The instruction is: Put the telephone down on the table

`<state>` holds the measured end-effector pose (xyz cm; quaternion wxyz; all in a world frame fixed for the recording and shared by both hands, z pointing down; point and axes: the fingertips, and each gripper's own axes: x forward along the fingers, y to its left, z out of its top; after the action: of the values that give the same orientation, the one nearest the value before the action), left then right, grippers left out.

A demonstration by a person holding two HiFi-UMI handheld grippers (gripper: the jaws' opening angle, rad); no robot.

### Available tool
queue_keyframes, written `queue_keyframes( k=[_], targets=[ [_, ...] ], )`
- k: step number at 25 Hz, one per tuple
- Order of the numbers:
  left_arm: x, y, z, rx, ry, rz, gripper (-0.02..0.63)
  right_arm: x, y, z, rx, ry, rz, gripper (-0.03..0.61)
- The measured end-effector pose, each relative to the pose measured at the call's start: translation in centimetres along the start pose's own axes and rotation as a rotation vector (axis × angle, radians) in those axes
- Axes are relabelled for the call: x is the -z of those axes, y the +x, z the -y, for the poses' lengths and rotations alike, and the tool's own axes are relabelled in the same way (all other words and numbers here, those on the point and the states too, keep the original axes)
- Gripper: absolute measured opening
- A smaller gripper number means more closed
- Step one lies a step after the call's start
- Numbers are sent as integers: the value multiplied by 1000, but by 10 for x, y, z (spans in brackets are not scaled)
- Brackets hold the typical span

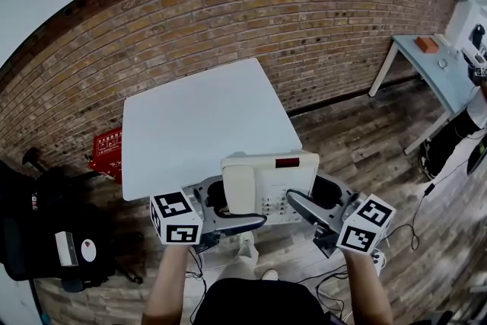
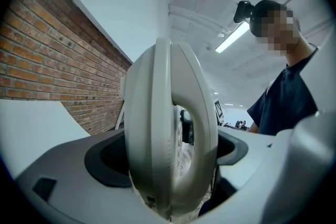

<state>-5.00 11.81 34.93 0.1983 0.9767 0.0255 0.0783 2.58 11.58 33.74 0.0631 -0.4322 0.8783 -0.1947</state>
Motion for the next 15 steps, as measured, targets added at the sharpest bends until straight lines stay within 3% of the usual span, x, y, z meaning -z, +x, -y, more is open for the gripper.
queue_keyframes(
  k=[15],
  targets=[
    [-25,-6,-78,38,-31,0,449,-18,63,46,43,21,-22,245]
  ],
)
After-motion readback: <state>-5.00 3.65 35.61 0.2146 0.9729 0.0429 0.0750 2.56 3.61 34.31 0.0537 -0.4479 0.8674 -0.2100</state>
